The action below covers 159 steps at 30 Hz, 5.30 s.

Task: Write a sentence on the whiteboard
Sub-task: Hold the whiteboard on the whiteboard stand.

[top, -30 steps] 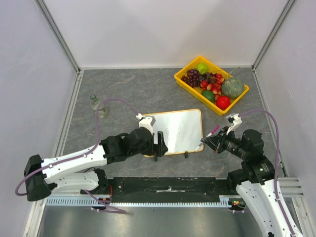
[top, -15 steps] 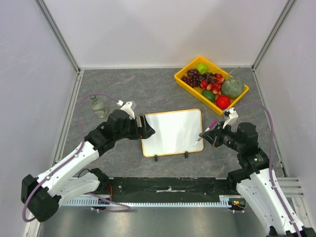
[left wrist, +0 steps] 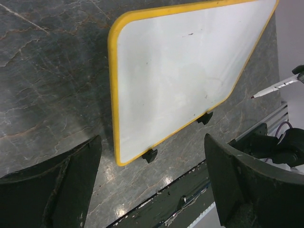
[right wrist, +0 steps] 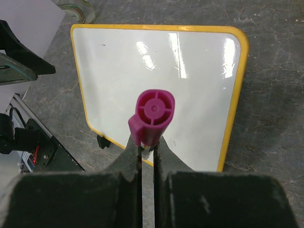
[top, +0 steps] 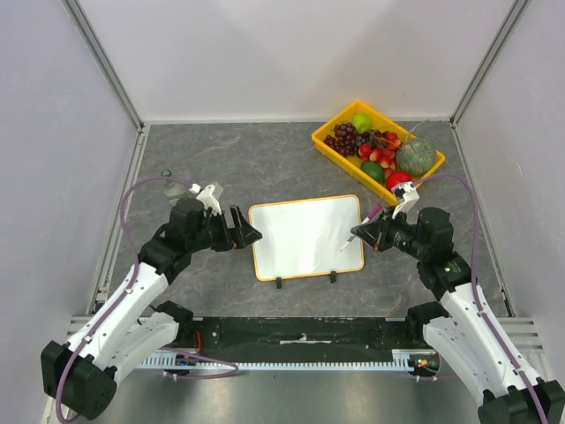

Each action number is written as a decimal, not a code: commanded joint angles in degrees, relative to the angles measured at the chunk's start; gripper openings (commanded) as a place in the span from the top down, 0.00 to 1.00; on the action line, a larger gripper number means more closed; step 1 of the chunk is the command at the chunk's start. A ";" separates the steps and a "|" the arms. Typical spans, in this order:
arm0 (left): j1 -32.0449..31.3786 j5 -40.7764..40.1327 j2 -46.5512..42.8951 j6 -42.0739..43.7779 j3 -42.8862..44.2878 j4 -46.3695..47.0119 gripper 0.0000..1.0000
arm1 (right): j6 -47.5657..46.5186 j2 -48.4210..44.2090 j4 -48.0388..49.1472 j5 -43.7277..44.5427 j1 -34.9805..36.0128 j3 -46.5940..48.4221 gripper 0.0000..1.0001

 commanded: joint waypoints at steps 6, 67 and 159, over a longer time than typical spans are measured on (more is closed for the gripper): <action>7.82 10.48 -2.02 1.18 -4.29 5.50 0.02 | 1.39 -1.50 7.74 -1.19 -0.07 -1.46 1.00; 9.41 33.34 20.84 4.95 -21.43 49.45 0.62 | 4.82 13.26 22.42 3.99 19.44 2.41 1.00; 10.90 32.37 17.23 8.30 -19.67 51.74 0.43 | -0.10 11.15 17.06 22.18 30.78 7.06 1.00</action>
